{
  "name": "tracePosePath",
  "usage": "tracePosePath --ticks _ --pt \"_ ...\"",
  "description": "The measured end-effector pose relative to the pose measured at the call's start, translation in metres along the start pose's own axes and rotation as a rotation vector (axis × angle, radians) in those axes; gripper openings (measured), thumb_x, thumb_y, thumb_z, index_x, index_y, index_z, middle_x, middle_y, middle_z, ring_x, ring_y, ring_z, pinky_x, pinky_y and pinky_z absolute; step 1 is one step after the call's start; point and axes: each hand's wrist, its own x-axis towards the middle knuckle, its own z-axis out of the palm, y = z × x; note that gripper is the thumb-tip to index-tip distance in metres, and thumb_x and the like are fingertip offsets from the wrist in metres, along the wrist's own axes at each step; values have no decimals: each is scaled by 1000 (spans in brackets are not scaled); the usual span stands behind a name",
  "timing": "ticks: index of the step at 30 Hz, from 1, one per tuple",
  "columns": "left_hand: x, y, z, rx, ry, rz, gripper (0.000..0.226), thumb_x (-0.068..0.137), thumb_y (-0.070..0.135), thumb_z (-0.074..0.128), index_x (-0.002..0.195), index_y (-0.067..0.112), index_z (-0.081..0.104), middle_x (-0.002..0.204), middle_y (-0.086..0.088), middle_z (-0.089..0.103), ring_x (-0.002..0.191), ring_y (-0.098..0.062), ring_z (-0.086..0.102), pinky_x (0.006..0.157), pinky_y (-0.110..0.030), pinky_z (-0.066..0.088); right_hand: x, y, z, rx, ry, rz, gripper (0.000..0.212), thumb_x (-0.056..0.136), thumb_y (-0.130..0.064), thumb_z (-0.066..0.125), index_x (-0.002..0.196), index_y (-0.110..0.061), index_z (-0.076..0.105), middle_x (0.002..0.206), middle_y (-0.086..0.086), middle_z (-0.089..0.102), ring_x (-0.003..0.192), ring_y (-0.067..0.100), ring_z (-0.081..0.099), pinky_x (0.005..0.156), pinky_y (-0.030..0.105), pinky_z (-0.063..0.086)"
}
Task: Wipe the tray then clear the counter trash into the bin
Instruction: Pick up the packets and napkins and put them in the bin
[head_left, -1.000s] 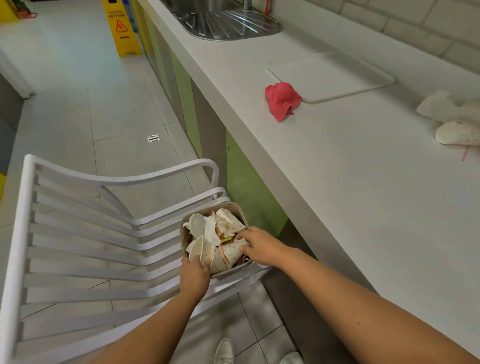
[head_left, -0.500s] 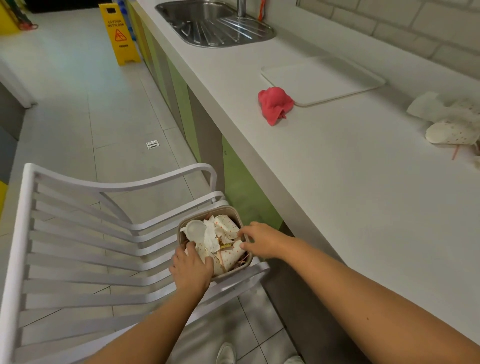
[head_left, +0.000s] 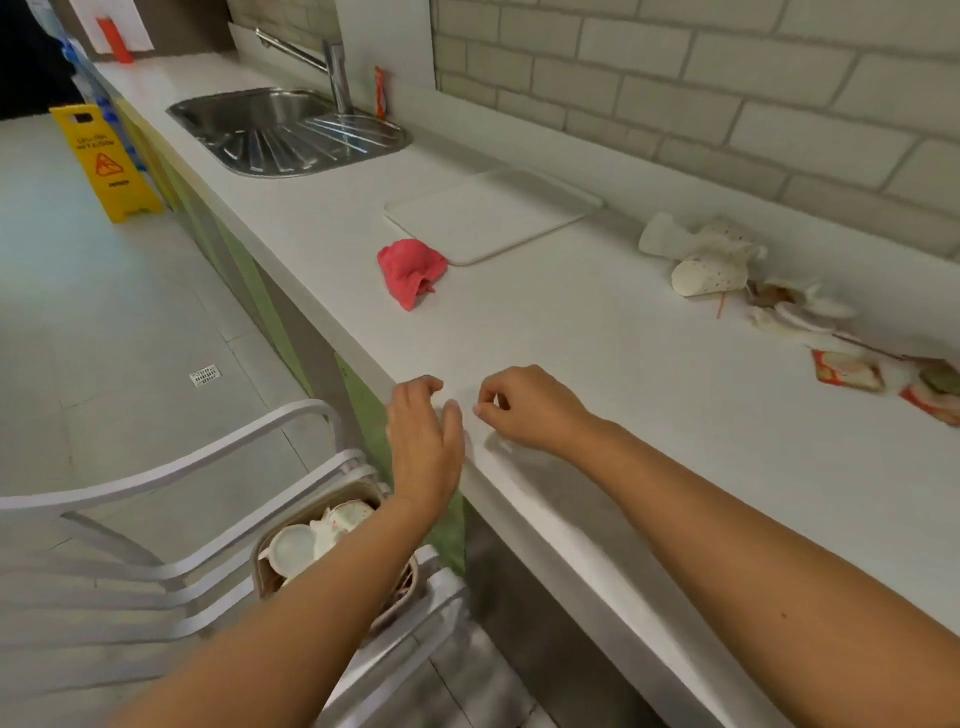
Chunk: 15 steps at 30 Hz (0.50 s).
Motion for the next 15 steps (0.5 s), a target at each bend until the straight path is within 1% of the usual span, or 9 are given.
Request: tracePosePath --ticks 2,4,7,11,15 --pt "5 24 22 -42 -43 55 36 85 26 36 112 8 50 113 -6 48 101 -15 43 91 -35 41 -5 24 -15 3 47 68 21 94 -26 50 94 -13 67 68 -12 47 74 14 51 53 20 32" --pt "7 47 44 -73 -97 105 35 85 25 35 112 8 50 113 -4 47 102 -17 45 92 -33 40 -11 49 -29 -2 76 138 21 93 -26 50 94 -14 67 73 -9 54 75 16 55 60 24 39" --pt "6 84 77 -78 -176 185 30 89 21 38 112 8 51 115 -5 48 103 -19 47 90 -30 38 -25 88 -48 -26 121 243 21 94 -25 49 97 -15 67 88 -3 63 78 17 59 69 29 47" --pt "3 124 118 -55 -274 295 30 90 19 39 114 7 52 117 -7 47 103 -21 48 89 -31 39 -46 142 -71 -44 191 371 19 92 -21 49 96 -14 66 97 0 67 85 20 62 72 30 48" --pt "2 157 160 -8 -367 368 25 92 12 45 115 8 52 119 -8 47 104 -23 48 89 -31 38 -64 200 -93 -74 253 501 18 91 -17 49 95 -13 67 100 1 66 88 21 60 67 27 44"
